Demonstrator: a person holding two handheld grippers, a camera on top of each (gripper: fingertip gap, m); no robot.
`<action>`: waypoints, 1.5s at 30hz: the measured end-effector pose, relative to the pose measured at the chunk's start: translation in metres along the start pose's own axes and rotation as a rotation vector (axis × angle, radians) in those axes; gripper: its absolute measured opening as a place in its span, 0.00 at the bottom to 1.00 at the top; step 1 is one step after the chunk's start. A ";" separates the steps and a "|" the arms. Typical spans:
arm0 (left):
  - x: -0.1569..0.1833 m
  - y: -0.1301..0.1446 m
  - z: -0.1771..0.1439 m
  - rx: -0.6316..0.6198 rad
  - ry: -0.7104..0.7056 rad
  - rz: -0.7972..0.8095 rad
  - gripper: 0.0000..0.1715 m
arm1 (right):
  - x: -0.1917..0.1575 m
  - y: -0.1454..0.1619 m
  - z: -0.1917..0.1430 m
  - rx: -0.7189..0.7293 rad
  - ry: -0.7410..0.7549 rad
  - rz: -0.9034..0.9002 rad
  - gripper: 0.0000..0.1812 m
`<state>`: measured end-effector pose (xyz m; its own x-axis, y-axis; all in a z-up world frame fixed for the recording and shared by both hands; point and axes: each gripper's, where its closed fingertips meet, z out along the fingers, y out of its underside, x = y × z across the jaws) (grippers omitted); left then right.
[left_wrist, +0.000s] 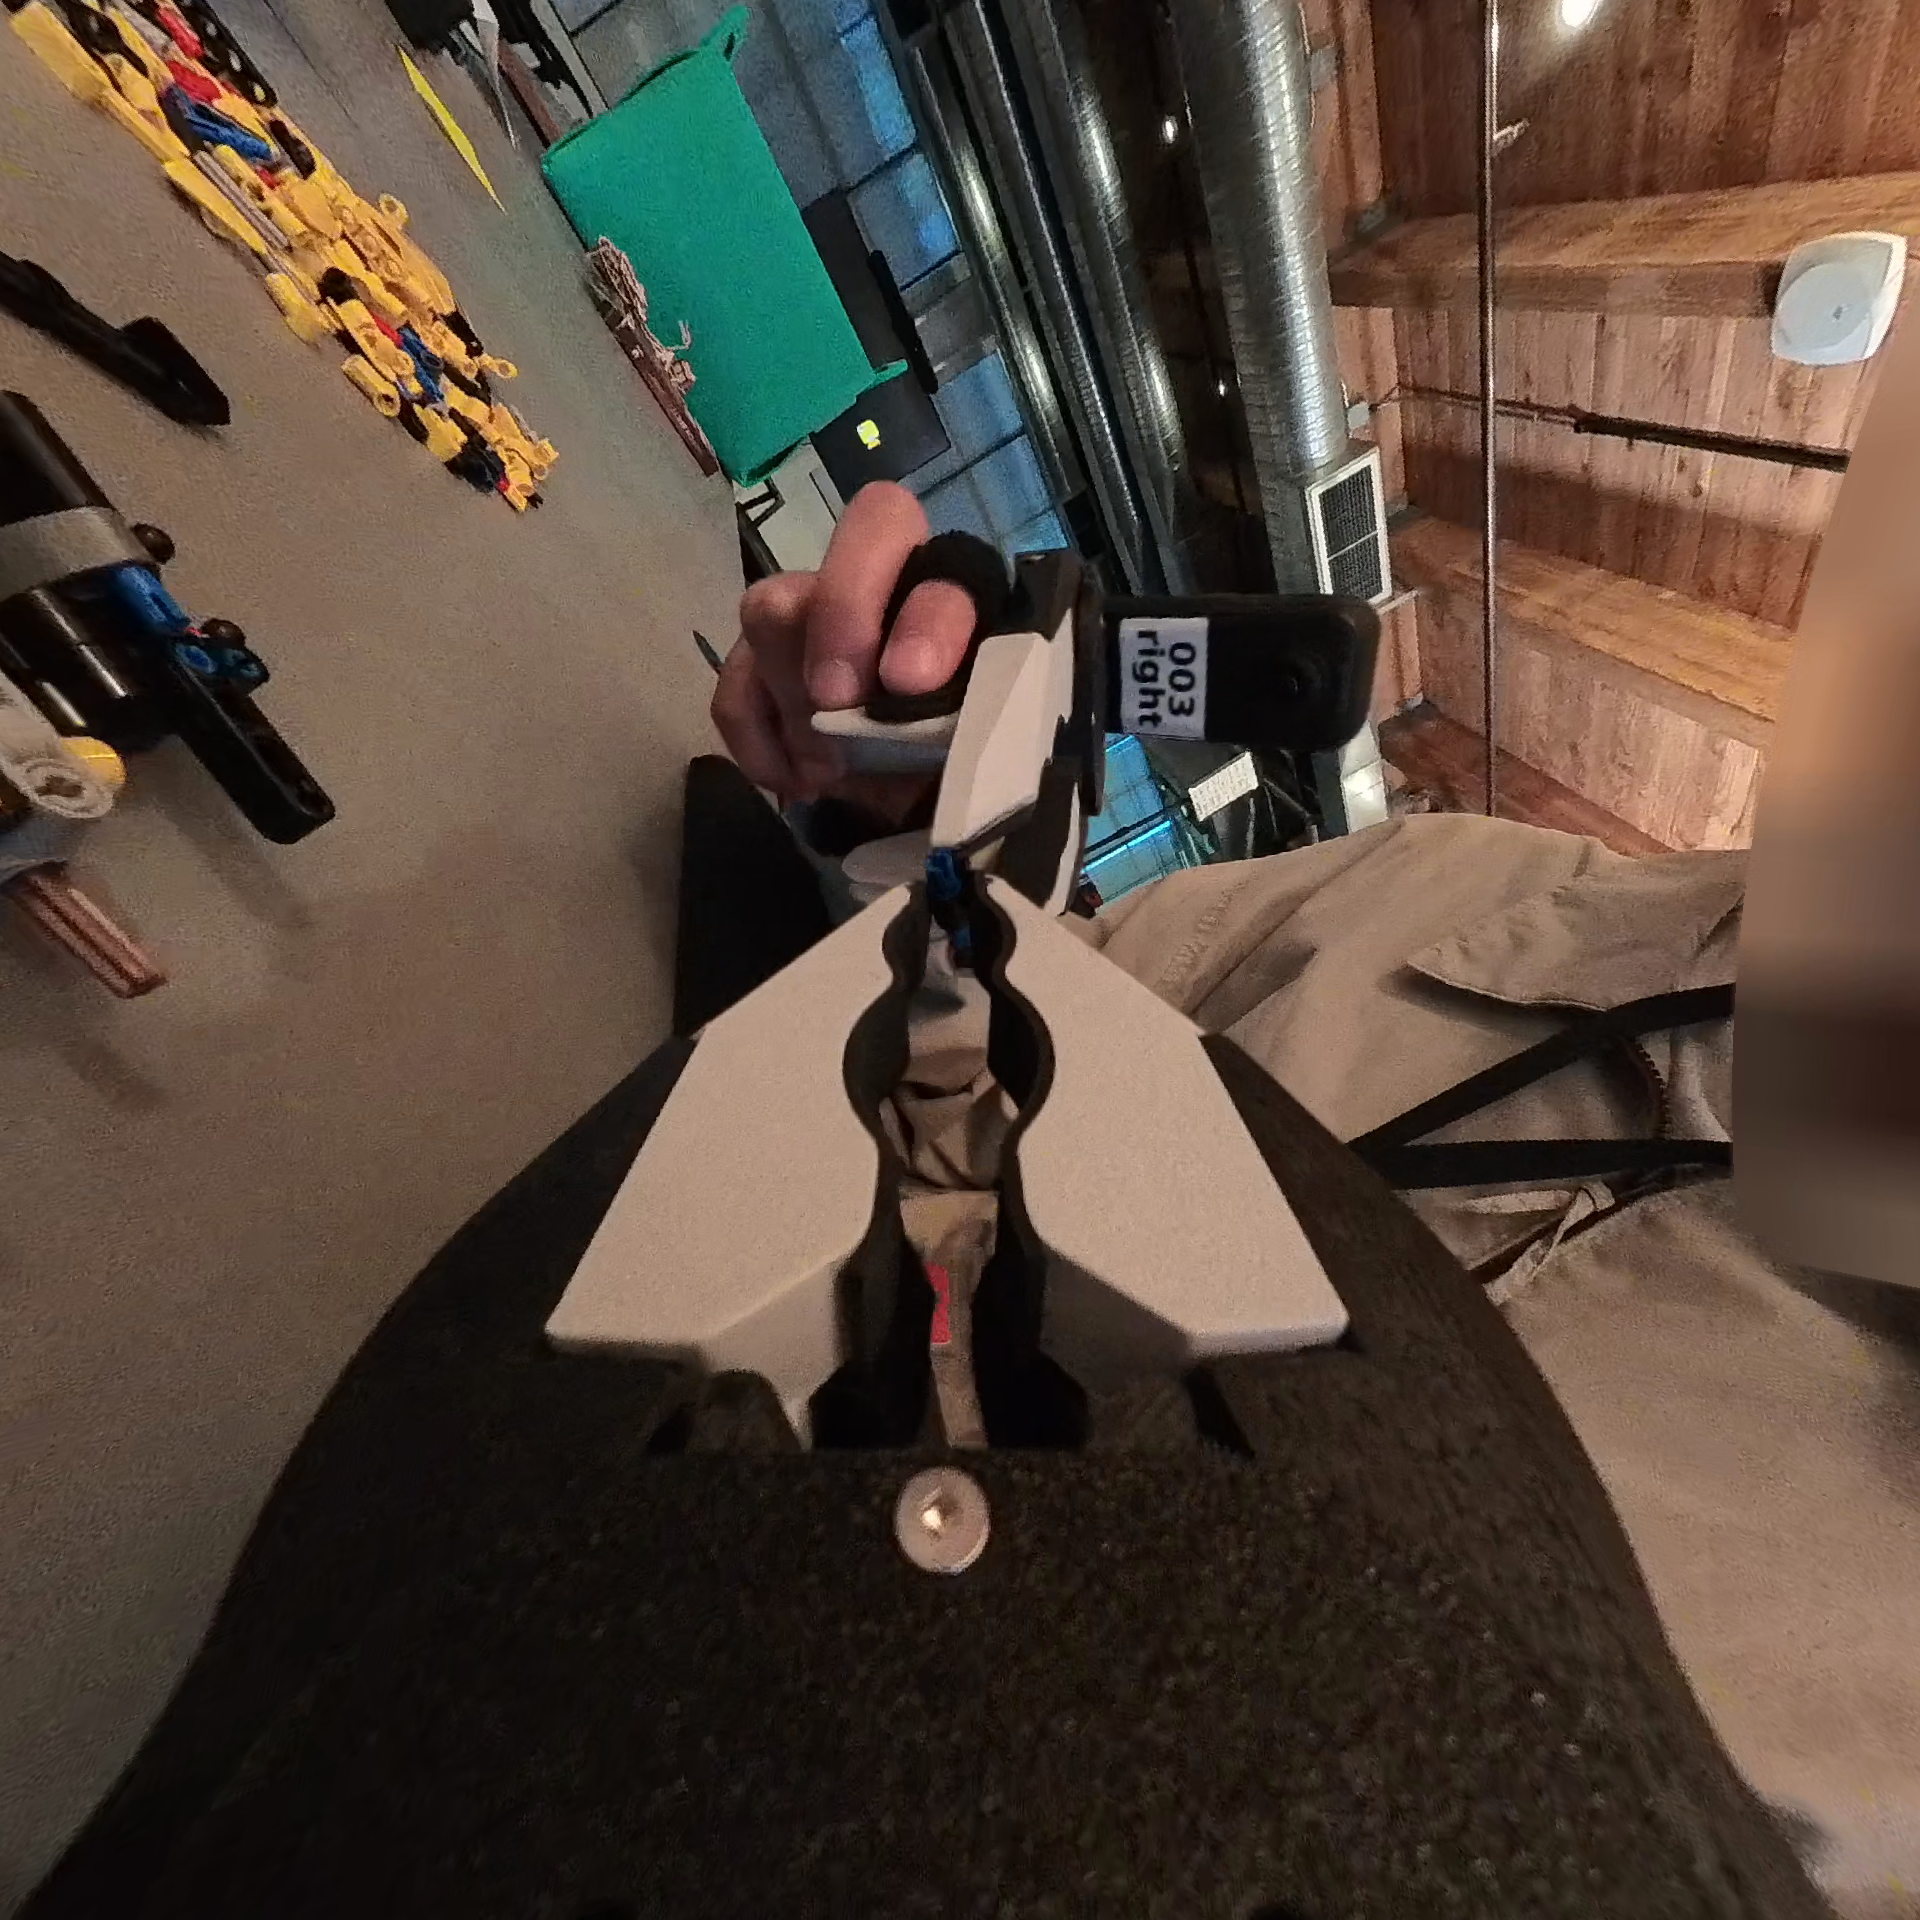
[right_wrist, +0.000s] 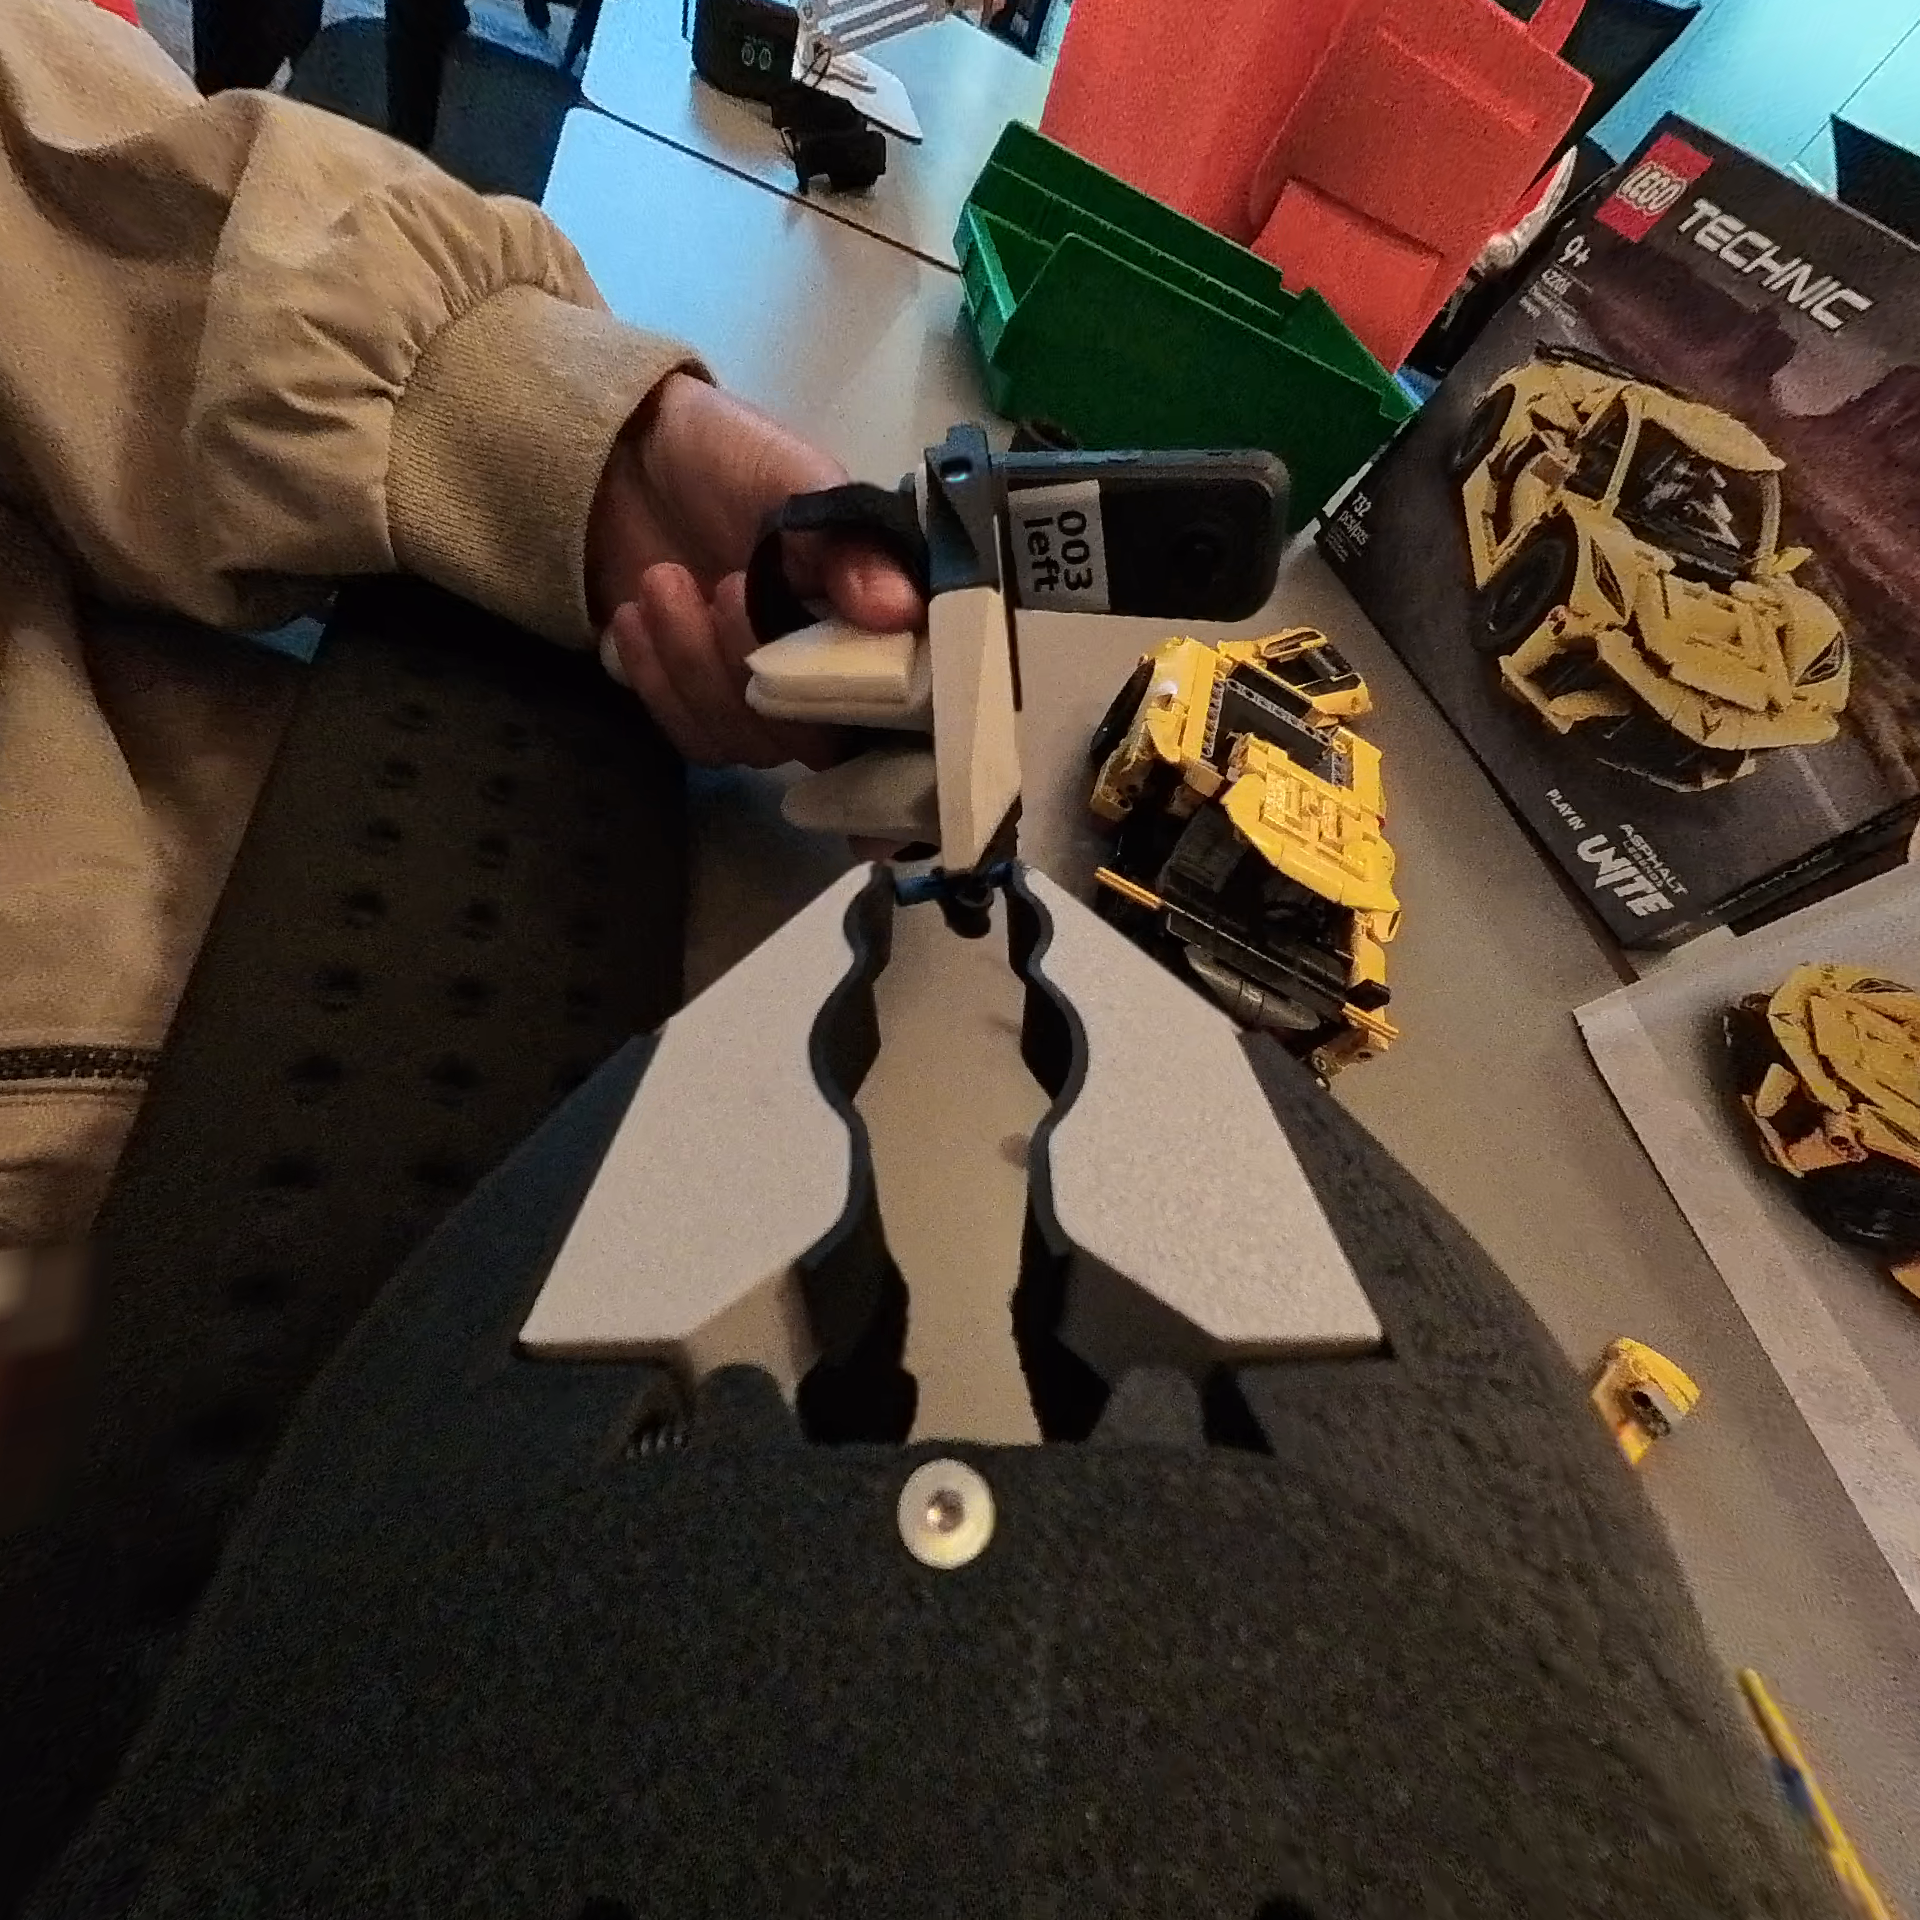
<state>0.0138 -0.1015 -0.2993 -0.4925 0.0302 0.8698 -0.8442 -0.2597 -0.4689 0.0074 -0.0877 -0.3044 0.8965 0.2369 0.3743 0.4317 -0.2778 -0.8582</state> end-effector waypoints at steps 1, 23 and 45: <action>-0.002 0.000 0.000 -0.002 -0.012 0.005 0.03 | 0.000 0.002 0.001 -0.019 -0.004 -0.006 0.11; -0.016 0.000 -0.006 0.008 -0.121 0.044 0.03 | 0.003 0.019 0.007 -0.168 0.053 -0.005 0.08; -0.036 -0.027 -0.025 0.056 -0.554 0.547 0.04 | 0.030 0.009 -0.002 0.214 -0.040 0.790 0.14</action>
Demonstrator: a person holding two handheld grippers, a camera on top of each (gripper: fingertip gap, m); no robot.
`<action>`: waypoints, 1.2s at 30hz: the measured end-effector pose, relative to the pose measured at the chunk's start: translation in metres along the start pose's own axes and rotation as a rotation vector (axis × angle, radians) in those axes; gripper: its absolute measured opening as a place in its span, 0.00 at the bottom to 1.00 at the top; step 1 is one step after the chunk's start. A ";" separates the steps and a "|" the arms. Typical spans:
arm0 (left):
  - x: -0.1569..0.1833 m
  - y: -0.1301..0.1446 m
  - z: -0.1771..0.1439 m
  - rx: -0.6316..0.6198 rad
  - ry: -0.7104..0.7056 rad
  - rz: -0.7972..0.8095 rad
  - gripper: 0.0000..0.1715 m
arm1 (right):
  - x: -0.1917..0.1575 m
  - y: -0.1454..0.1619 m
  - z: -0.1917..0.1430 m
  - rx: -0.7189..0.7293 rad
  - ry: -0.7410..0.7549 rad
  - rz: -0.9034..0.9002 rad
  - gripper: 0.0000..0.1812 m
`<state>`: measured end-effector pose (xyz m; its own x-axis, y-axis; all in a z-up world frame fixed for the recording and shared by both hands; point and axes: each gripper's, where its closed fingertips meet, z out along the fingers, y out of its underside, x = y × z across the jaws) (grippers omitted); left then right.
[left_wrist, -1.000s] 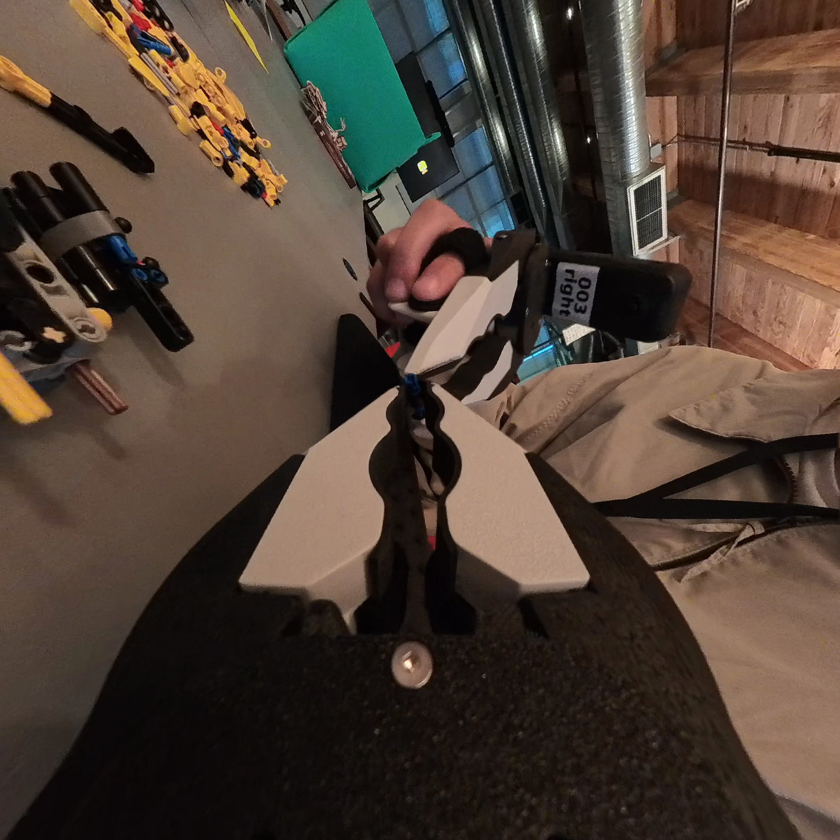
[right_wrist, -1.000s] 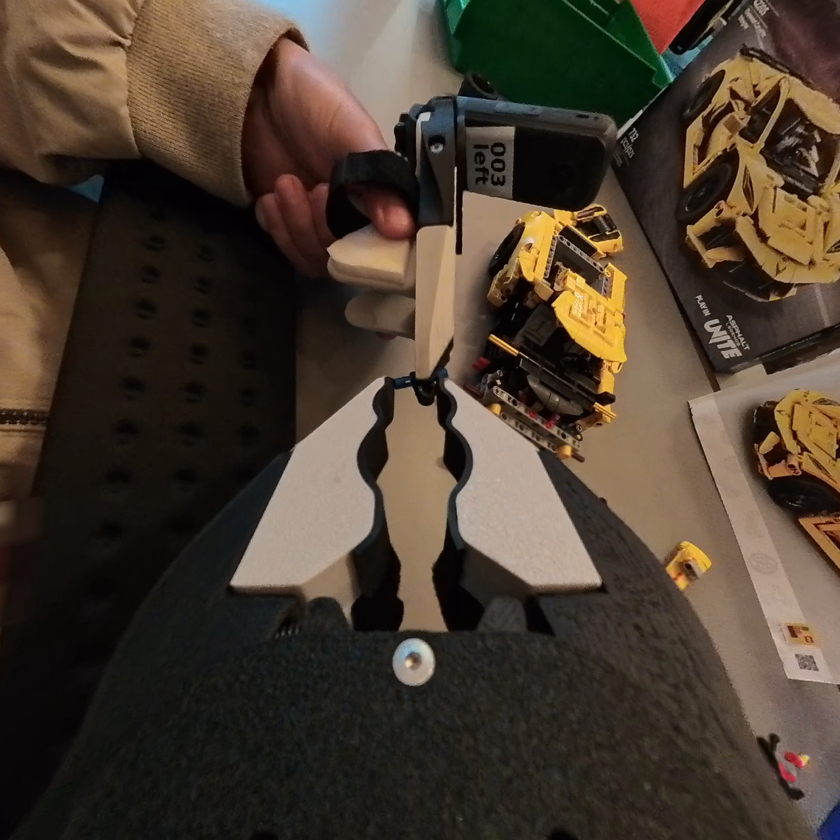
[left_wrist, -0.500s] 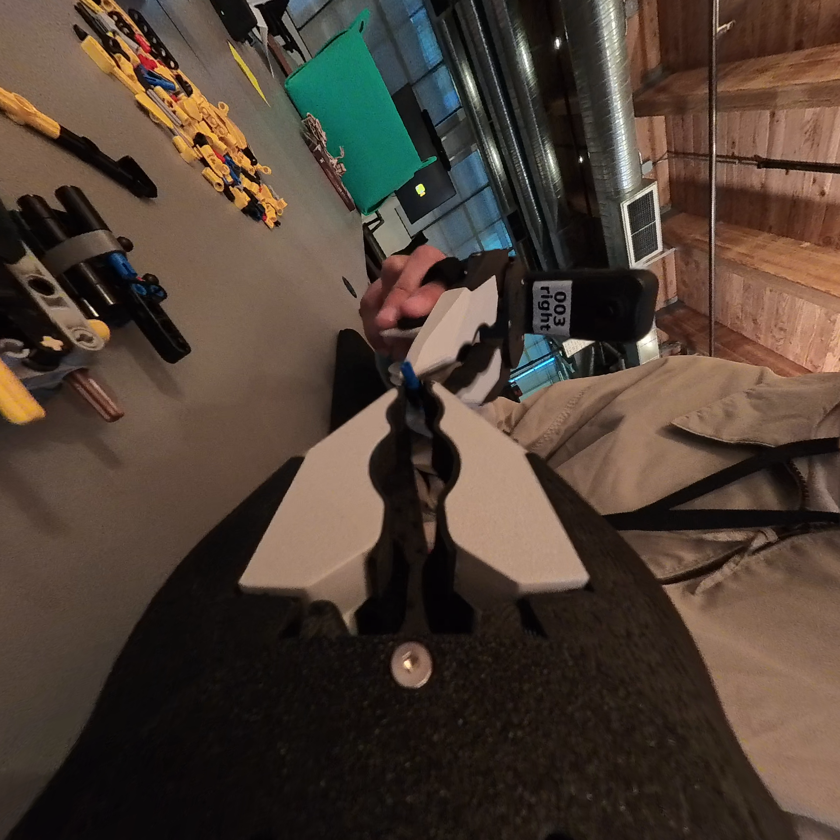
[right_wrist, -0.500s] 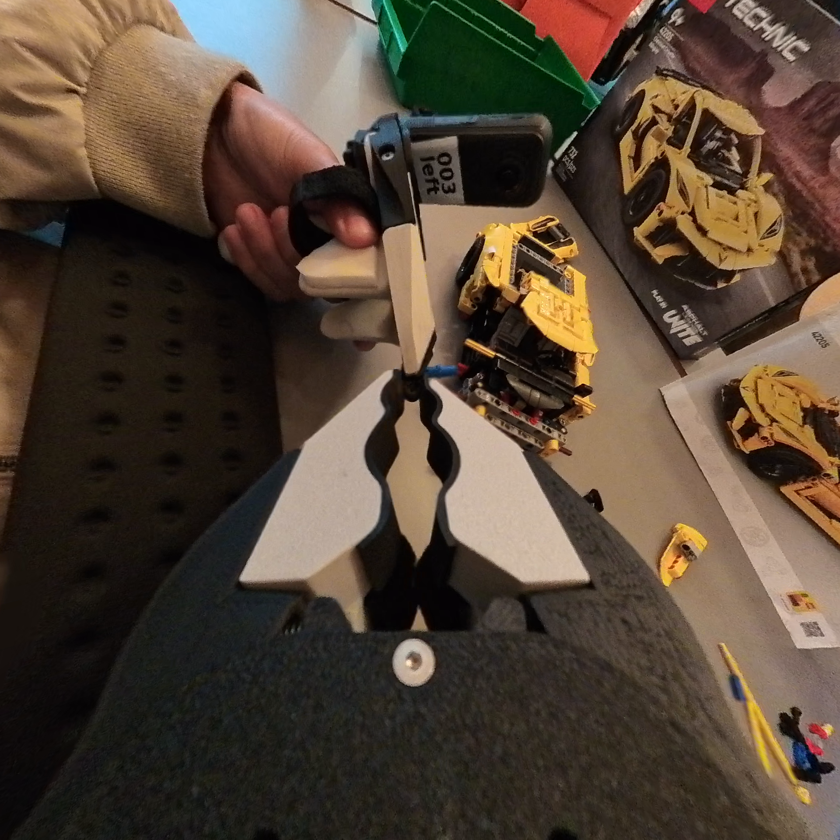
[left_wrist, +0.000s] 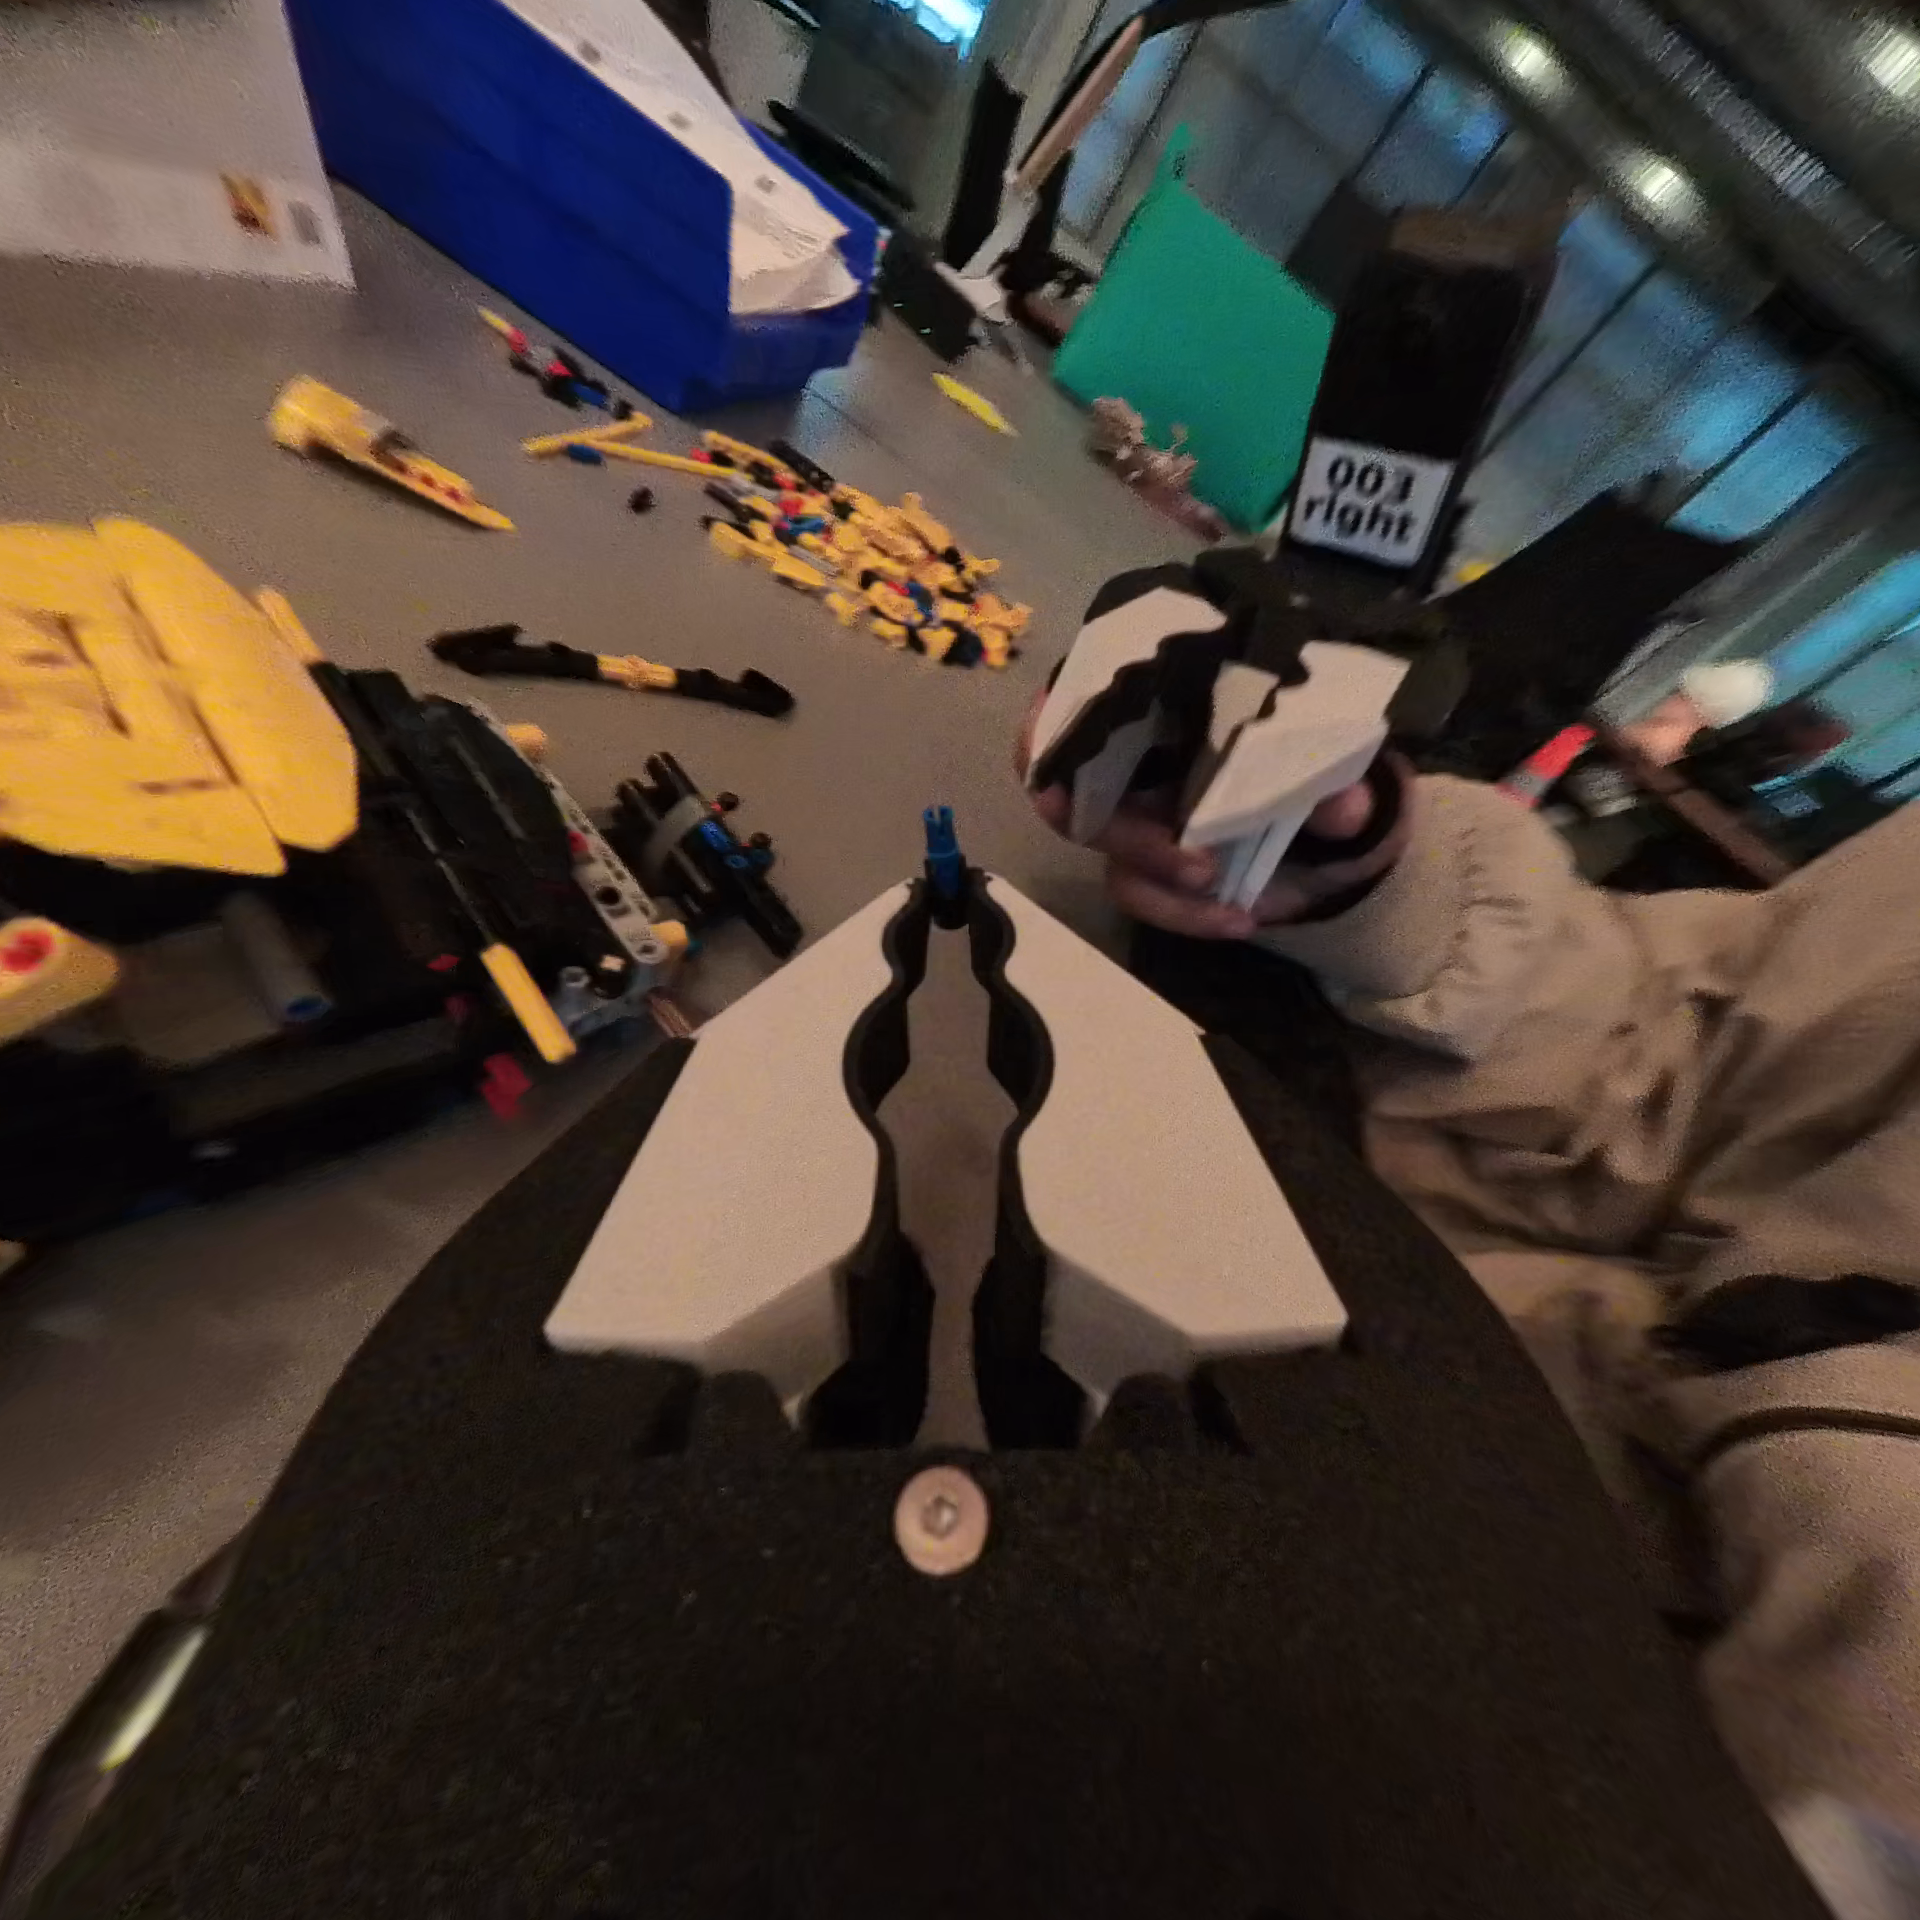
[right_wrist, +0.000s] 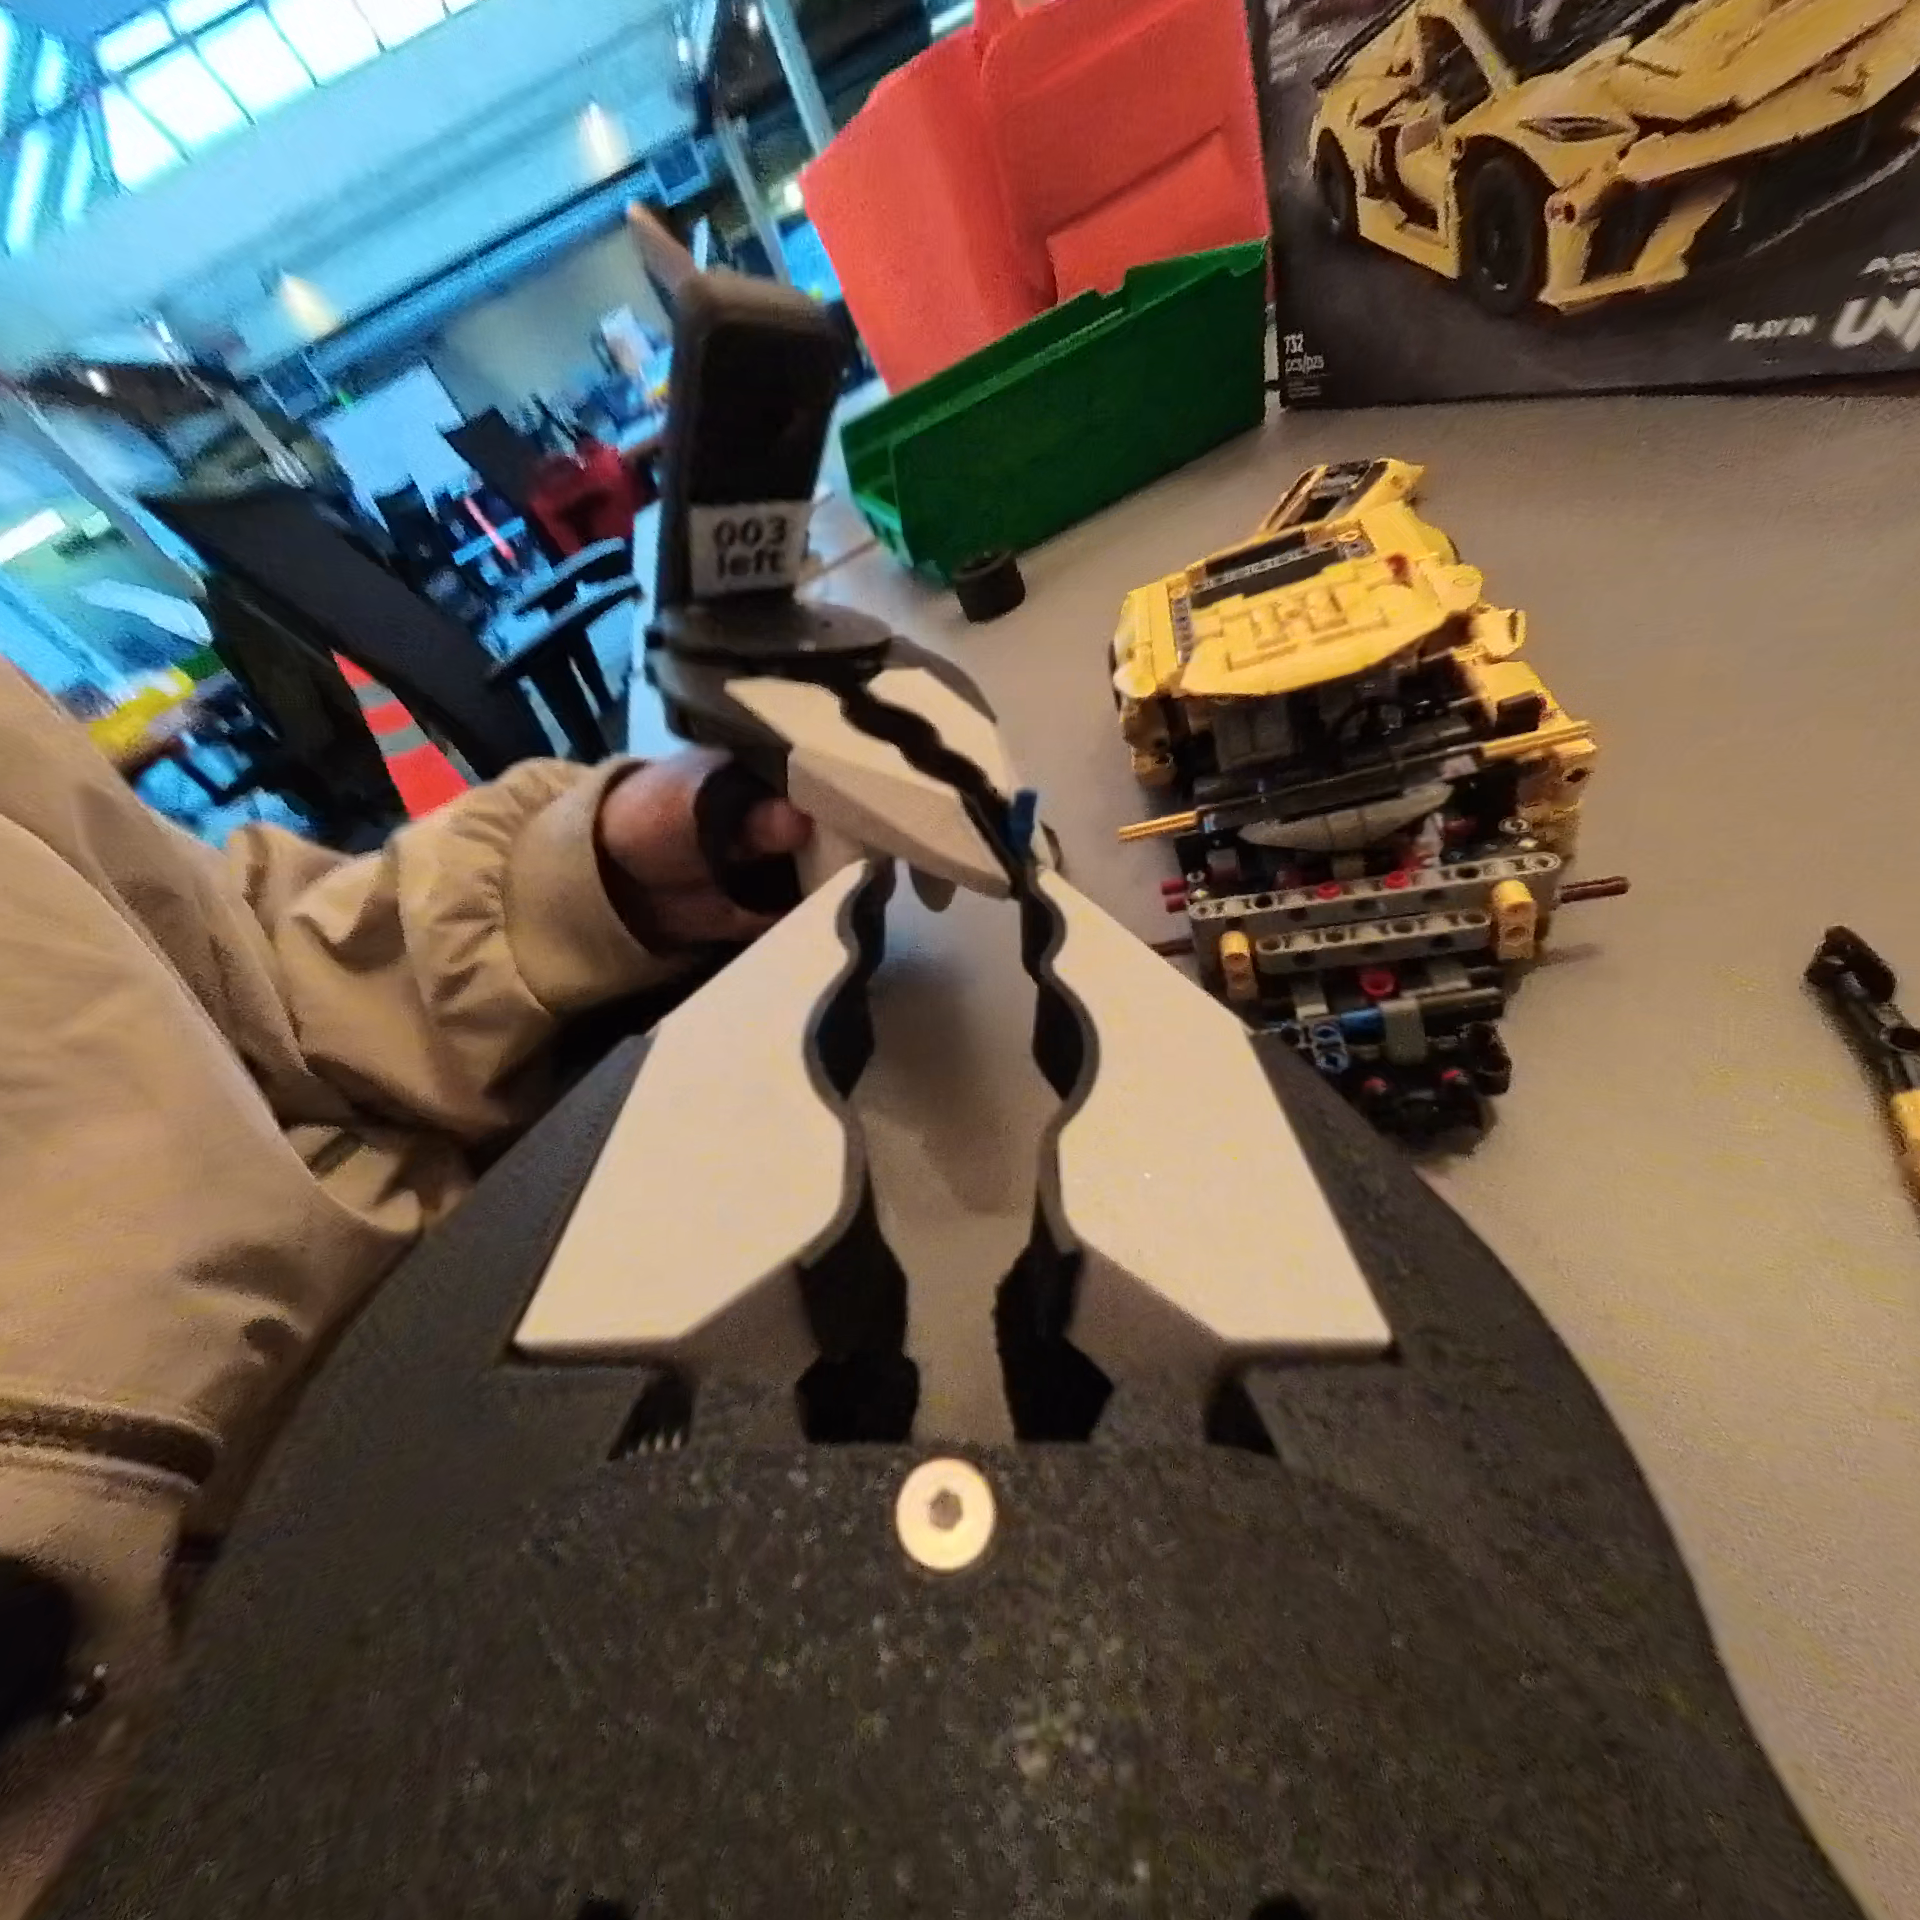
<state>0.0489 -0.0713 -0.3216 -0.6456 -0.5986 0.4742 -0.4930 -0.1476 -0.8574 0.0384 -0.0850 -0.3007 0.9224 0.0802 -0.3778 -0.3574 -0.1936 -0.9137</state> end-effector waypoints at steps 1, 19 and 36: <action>0.001 0.000 0.001 -0.007 -0.048 0.100 0.04 | 0.000 -0.005 0.000 0.043 -0.014 0.031 0.12; 0.021 0.007 0.012 -0.040 -0.033 0.289 0.04 | 0.002 0.004 0.012 -0.035 0.019 -0.121 0.01; 0.027 0.019 0.024 -0.097 -0.074 0.413 0.04 | 0.122 -0.048 -0.098 0.130 0.451 0.011 0.01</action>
<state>0.0362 -0.1089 -0.3296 -0.7582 -0.6475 0.0767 -0.2574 0.1891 -0.9476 0.1825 -0.1614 -0.2887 0.8797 -0.3597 -0.3110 -0.3563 -0.0656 -0.9321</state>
